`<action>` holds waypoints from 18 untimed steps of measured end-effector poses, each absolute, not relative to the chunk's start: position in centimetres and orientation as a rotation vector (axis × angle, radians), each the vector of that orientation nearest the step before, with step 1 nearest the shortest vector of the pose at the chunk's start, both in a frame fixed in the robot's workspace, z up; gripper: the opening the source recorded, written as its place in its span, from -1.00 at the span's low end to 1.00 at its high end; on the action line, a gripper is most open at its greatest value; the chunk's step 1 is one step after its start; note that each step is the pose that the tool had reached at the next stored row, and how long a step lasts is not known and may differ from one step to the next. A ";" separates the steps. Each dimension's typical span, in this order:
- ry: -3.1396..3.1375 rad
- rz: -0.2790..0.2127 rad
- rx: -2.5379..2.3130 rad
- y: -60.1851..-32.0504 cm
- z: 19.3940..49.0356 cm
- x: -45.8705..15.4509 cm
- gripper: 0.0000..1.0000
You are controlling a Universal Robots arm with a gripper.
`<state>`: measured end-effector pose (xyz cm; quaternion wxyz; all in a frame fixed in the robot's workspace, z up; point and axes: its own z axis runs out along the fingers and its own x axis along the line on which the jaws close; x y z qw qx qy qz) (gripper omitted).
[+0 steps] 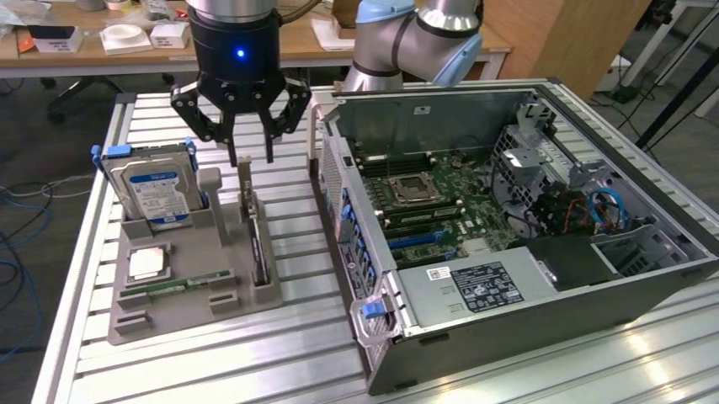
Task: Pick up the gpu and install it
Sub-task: 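Pick up the gpu and move the gpu toward the slot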
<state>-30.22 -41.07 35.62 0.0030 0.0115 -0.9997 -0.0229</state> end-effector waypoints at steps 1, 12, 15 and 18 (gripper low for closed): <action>-3.135 -0.072 0.036 -41.1 35.6 -30.2 -0.06; -3.135 -0.072 0.036 -41.6 34.9 -30.2 -0.06; -3.135 -0.072 0.036 -41.7 34.7 -30.2 -0.06; -3.135 -0.072 0.036 -41.8 34.5 -30.2 -0.06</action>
